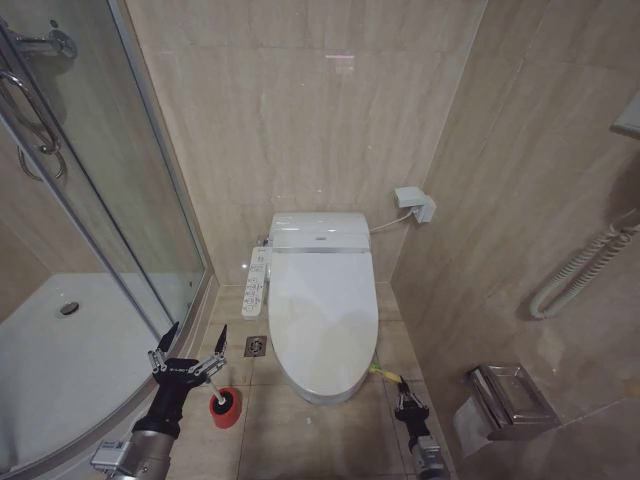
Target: Open the toilet lid, clean the toilet bowl with a toilet brush, close the toilet lid, and flush.
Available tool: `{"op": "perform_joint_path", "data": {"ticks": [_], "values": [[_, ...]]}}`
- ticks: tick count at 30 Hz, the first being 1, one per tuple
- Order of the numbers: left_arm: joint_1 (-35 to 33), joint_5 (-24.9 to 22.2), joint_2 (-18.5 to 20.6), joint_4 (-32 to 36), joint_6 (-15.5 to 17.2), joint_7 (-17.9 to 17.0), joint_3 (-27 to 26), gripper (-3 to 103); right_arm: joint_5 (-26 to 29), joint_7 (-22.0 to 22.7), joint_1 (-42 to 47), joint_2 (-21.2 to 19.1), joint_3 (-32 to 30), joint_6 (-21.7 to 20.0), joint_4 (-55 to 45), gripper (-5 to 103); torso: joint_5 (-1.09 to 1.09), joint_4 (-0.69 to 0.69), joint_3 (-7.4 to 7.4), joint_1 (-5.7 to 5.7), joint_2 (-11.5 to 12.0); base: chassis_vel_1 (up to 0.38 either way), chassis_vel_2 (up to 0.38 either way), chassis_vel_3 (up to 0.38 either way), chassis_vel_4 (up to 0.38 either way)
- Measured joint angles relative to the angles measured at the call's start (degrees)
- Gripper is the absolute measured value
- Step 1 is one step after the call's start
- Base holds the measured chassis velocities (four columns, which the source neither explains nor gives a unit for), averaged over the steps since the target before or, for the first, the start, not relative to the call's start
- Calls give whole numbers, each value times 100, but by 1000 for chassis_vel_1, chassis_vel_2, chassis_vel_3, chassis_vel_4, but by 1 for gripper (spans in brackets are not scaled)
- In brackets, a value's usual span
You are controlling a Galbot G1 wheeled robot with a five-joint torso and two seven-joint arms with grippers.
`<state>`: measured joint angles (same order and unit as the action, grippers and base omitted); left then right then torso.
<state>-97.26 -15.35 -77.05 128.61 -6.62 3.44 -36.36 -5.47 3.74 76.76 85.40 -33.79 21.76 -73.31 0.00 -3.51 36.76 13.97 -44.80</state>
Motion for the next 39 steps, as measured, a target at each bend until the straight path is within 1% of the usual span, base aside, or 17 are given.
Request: {"op": "perform_joint_path", "data": {"ticks": [9, 11, 13, 14, 17, 19, 21, 24, 25, 26, 28, 30, 31, 33, 35, 36, 39], "values": [[0, 0, 0, 0, 0, 0, 0, 100, 17, 35, 43, -81, -33, -2, -393, 1, 0, 0, 0, 0, 0, 0, 0, 0, 0], [0, 0, 0, 0, 0, 0, 0, 100, 41, 46, 87, -115, -48, -24, -592, 1, 0, 0, 0, 0, 0, 0, 0, 0, 0], [0, 0, 0, 0, 0, 0, 0, 100, 198, 59, 192, -205, -56, -169, -1014, 1, 2, 1, 0, 0, 0, 0, 0, 0, 0], [0, 0, 0, 0, 0, 0, 0, 100, 198, 59, 192, -205, -56, -169, -1014, 1, 2, 1, 0, 0, 0, 0, 0, 0, 0], [0, 0, 0, 0, 0, 0, 0, 100, 307, 92, 291, -330, -60, -306, -1513, 1, 3, 2, 1, 0, 1, 0, 0, 0, 0], [0, 0, 0, 0, 0, 0, 0, 100, 332, 95, 308, -359, -62, -331, -1625, 1, 3, 2, 1, 0, 0, 0, 0, 0, 0], [0, 0, 0, 0, 0, 0, 0, 100, 437, 116, 369, -438, -64, -404, -1966, 1, 0, -1, 0, 0, 0, 0, 0, 0, 0], [0, 0, 0, 0, 0, 0, 0, 100, 534, 177, 415, -523, -64, -419, -2315, 1, 1, -2, 1, 0, 0, 0, 0, 0, 0], [0, 0, 0, 0, 0, 0, 0, 100, 562, 257, 430, -581, -55, -433, -2505, 1, -1, -1, 0, 0, 0, 0, 0, 0, 0], [0, 0, 0, 0, 0, 0, 0, 100, 563, 438, 427, -629, -29, -439, -2671, 1, 0, 0, 1, 0, 0, 0, 0, 0, 0], [0, 0, 0, 0, 0, 0, 0, 100, 563, 520, 419, -648, -20, -442, -2755, 1, 1, 0, 1, 0, 0, 0, 0, 0, 0], [0, 0, 0, 0, 0, 0, 0, 100, 569, 768, 360, -750, -4, -478, -3137, 1, -2, 0, 0, 0, 0, 0, 0, 0, 0], [0, 0, 0, 0, 0, 0, 0, 100, 569, 768, 360, -750, -4, -478, -3137, 1, -2, 0, 0, 0, 0, 0, 0, 0, 0], [0, 0, 0, 0, 0, 0, 0, 100, 715, 870, 337, -911, 16, -564, -3494, 1, -2, -1, 0, 0, 0, 0, 0, 0, 0], [0, 0, 0, 0, 0, 0, 0, 100, 843, 876, 334, -1043, 26, -612, -3684, 1, -2, 0, 0, 0, 0, 0, 0, 0, 0], [0, 0, 0, 0, 0, 0, 0, 100, 843, 876, 334, -1043, 26, -612, -3684, 1, -2, 0, 0, 0, 0, 0, 0, 0, 0], [0, 0, 0, 0, 0, -1, 0, 100, 1124, 854, 279, -1371, 66, -736, -3944, 1, -2, -1, 0, 0, 0, 0, 0, 0, 0]]}}
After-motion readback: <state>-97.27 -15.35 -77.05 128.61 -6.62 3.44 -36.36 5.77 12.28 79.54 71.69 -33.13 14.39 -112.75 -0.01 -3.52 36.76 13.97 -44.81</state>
